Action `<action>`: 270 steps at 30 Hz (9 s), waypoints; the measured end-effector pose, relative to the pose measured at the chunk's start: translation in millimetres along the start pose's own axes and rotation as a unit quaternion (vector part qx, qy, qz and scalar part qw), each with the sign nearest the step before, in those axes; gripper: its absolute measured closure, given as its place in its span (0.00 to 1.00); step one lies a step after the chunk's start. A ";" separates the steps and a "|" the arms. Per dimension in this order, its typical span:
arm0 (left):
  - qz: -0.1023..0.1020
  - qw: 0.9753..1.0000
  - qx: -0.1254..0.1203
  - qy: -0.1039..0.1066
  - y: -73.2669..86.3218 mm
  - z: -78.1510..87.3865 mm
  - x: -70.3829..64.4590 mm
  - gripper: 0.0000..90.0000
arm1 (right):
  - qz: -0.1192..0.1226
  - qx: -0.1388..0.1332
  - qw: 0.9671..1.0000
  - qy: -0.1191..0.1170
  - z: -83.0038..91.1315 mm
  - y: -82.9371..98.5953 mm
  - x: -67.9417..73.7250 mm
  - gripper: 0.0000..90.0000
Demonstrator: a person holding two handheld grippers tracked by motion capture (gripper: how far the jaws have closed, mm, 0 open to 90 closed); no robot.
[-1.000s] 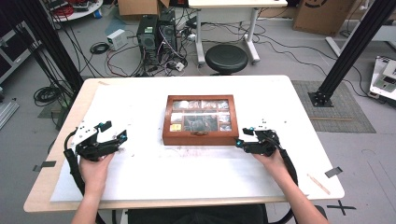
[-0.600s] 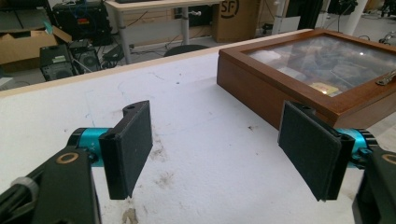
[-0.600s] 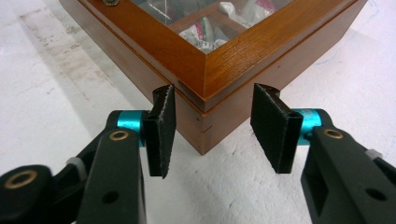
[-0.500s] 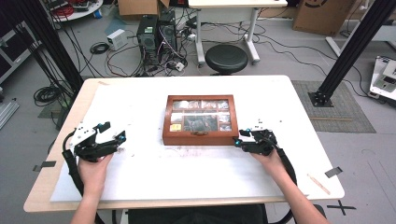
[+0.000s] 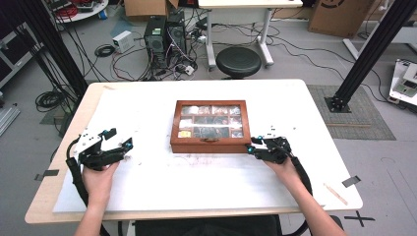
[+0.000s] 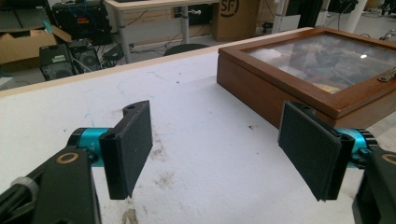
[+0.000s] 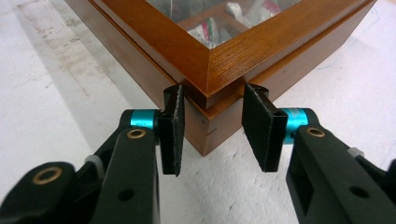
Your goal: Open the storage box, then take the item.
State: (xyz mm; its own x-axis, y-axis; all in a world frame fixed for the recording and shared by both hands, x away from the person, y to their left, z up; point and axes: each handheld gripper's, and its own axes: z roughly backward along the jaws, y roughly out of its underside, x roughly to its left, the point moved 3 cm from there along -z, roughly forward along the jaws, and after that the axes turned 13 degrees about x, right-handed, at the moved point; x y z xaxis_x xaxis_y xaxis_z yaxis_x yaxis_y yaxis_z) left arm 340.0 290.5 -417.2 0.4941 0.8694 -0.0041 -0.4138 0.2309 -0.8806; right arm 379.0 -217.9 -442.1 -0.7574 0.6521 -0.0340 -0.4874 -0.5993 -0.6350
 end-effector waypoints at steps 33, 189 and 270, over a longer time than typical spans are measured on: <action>-0.001 1.000 0.001 0.003 -0.2 -0.9 -1.0 0.29 | -0.020 -0.096 0.994 0.056 24.0 -25.8 -1.7 0.64; -0.041 0.982 0.033 0.182 -68.6 -43.4 -41.6 0.29 | -0.096 -0.142 0.983 0.063 50.4 -155.0 -81.3 0.61; -0.093 0.928 0.232 0.277 -113.5 -189.7 -124.5 0.62 | -0.092 -0.149 0.983 0.060 53.7 -153.1 -85.6 0.61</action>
State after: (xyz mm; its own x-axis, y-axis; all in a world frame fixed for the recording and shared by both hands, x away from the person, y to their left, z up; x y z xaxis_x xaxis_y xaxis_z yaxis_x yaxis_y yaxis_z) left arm 470.5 73.2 -406.6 0.8537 0.4673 -0.2300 -0.5038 0.6291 -0.5919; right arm 495.1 -206.9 -300.5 -0.6031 0.7973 0.0233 -0.4489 -0.3152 -0.8362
